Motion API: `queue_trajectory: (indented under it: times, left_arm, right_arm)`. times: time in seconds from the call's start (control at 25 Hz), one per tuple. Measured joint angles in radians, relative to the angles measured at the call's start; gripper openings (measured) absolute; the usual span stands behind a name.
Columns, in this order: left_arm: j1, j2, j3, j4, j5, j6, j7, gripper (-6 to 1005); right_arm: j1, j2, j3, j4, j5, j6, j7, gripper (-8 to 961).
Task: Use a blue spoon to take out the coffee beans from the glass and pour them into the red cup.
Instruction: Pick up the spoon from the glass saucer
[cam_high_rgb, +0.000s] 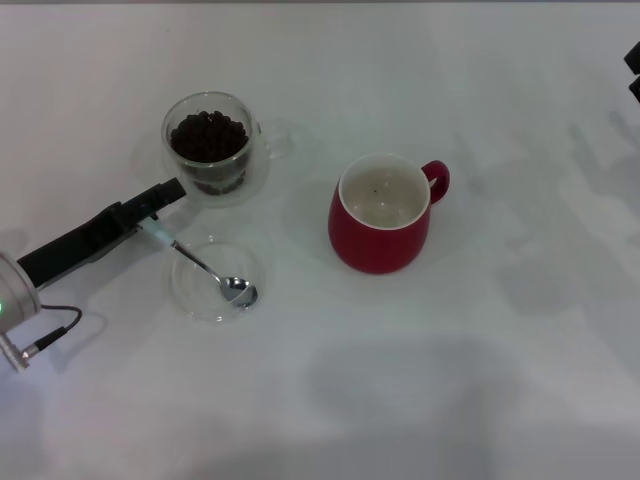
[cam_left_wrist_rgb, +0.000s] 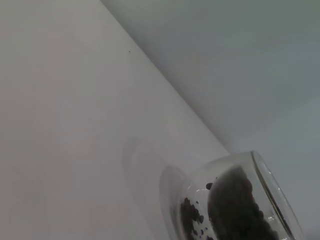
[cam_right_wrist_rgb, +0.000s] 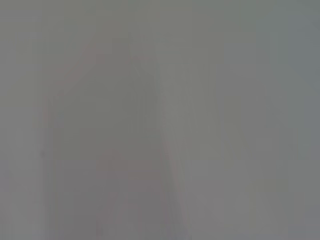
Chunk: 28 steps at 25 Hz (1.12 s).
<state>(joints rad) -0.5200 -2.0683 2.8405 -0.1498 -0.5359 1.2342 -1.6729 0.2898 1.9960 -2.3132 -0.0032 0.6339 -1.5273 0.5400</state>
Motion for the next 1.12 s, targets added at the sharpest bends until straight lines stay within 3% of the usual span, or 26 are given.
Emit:
queue_trajectory:
  times: [0.6, 0.84, 1.04, 1.12]
  left_arm:
    - [0.018, -0.001, -0.007, -0.001, -0.005, 0.013, -0.003, 756]
    - [0.023, 0.000, -0.007, -0.006, -0.023, 0.050, 0.019, 495]
    - [0.024, 0.000, -0.005, -0.007, -0.025, 0.053, 0.019, 381]
    - [0.025, 0.001, -0.005, -0.006, -0.026, 0.053, 0.017, 381]
  right_arm:
    - [0.005, -0.004, 0.000, 0.000, 0.013, 0.007, 0.000, 633]
    - [0.006, -0.003, 0.000, 0.000, 0.018, 0.010, 0.000, 634]
    - [0.008, -0.003, 0.000, 0.000, 0.018, 0.010, 0.000, 634]
    - [0.008, -0.003, 0.000, 0.000, 0.018, 0.010, 0.000, 634]
